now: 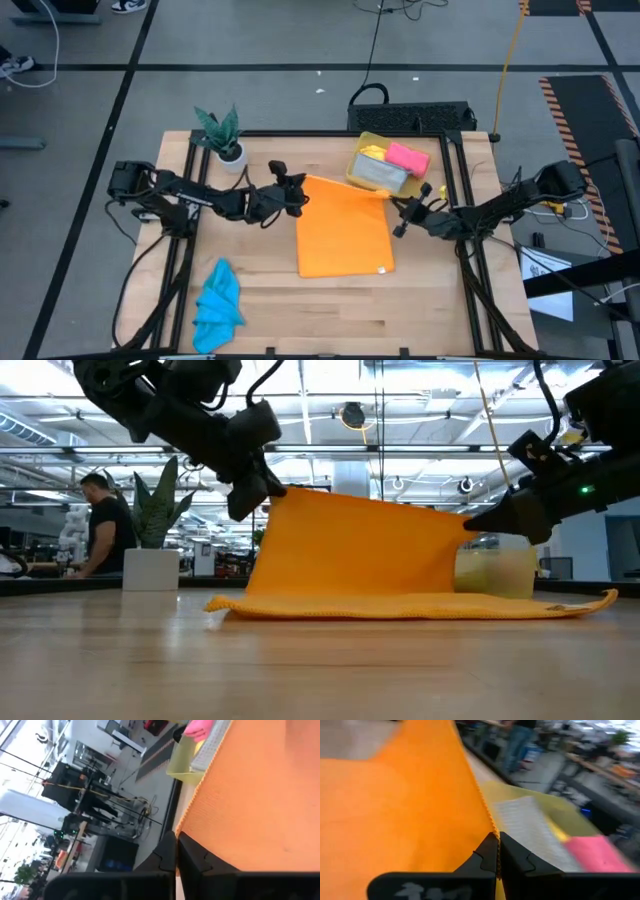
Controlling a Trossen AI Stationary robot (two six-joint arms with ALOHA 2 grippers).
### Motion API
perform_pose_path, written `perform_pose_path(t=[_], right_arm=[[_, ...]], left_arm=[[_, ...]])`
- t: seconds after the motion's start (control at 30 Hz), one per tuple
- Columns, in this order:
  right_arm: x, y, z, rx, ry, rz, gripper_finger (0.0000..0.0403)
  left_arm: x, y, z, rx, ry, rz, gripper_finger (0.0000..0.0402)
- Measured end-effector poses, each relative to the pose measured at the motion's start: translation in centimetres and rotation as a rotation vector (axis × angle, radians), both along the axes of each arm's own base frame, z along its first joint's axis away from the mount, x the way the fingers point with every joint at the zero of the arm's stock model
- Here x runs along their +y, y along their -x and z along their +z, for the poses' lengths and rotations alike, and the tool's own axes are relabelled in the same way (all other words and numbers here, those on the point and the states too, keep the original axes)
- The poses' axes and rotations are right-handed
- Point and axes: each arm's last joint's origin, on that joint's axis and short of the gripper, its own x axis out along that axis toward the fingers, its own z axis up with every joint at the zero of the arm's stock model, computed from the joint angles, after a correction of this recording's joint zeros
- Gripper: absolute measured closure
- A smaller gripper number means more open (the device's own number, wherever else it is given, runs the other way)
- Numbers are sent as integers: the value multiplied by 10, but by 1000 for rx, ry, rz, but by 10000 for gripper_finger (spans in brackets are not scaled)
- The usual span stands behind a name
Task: Fold microfiber towels
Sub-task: Fold the orange kitchen towel
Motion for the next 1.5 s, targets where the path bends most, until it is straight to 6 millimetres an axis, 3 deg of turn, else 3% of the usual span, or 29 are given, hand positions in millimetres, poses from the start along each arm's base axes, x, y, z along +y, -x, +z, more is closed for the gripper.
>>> perform_pose_path(t=[0.23, 0.43, 0.6, 0.73, 0.93, 1.13, 1.5], right_arm=[[3, -2, -2, 3, -78, 117, 403], [5, -2, -5, 33, -116, 181, 403], [7, -1, -9, 72, -164, 268, 403], [14, -5, -11, 141, -305, 410, 403], [33, -17, 4, 320, -424, 453, 403], [57, -17, 15, 340, -475, 528, 403], [80, -4, 12, 376, -546, 595, 403]], left_arm=[[1, 6, -13, 25, 149, 37, 389], [-11, 12, -26, 28, 380, 23, 393], [-35, 13, -28, 28, 455, -54, 397], [-60, 15, -28, 20, 494, -120, 392], [-95, 21, -28, -8, 604, -202, 397], [-123, 26, -27, -58, 684, -268, 397], [-149, 17, -67, -21, 744, -337, 397]])
